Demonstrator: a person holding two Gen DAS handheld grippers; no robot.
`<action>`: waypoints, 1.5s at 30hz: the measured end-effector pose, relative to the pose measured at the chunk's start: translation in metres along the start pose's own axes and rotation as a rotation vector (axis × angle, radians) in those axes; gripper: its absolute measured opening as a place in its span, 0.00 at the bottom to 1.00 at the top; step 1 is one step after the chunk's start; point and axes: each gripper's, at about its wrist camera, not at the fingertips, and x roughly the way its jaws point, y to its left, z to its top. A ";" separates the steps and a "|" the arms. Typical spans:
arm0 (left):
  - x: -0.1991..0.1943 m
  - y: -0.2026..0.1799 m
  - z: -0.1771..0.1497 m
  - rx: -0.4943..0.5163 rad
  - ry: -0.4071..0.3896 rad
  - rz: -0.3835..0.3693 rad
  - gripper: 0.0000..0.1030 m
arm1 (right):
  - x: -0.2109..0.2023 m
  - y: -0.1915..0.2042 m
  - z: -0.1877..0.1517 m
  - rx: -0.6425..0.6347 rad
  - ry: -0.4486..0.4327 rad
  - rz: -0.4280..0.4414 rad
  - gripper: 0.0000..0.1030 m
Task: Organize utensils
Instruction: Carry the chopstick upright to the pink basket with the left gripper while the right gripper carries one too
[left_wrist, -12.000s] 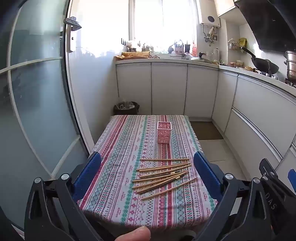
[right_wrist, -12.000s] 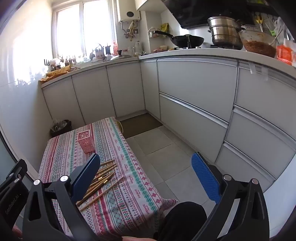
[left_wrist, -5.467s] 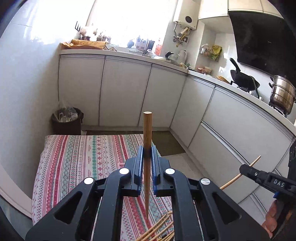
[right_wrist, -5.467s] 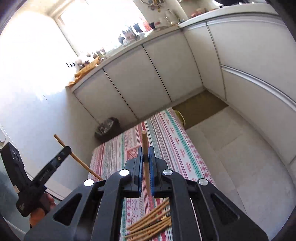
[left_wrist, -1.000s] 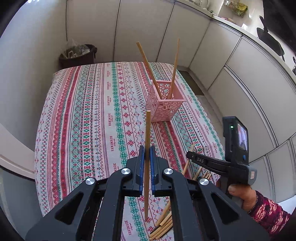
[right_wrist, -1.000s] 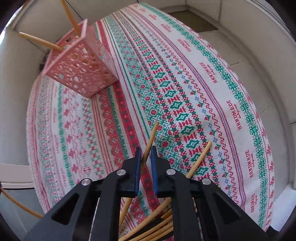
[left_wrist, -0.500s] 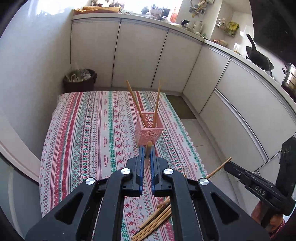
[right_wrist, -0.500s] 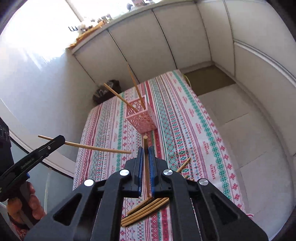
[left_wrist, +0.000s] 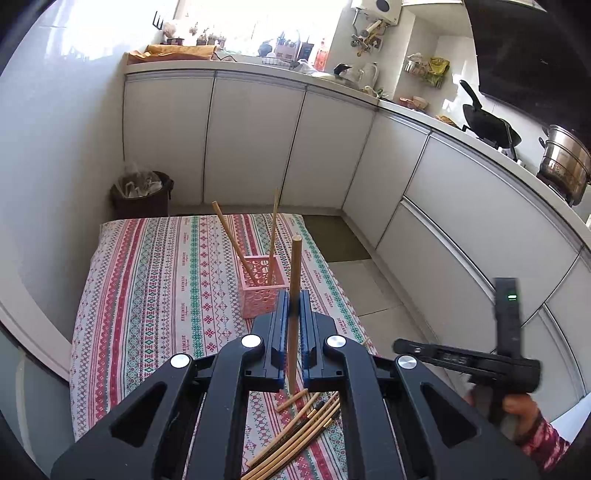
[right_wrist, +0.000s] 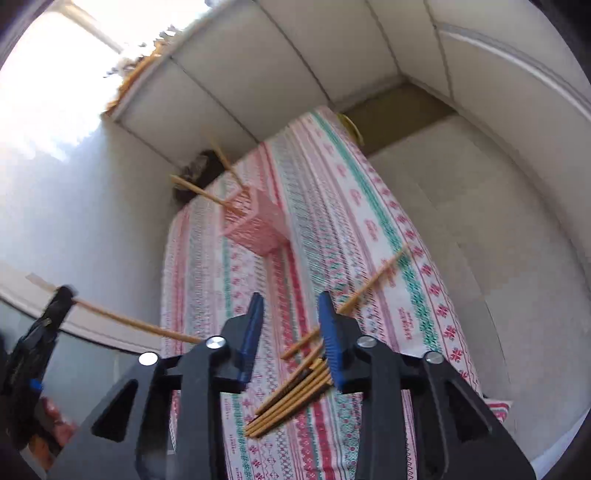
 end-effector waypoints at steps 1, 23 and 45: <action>0.001 -0.001 0.000 0.004 0.001 -0.002 0.05 | 0.017 -0.011 0.006 0.015 0.016 -0.067 0.38; 0.020 0.044 -0.012 -0.057 0.059 0.011 0.05 | 0.143 -0.004 0.039 0.191 0.057 -0.319 0.06; -0.003 0.003 -0.001 -0.006 -0.020 -0.024 0.05 | -0.123 0.092 -0.044 -0.297 -0.394 0.136 0.05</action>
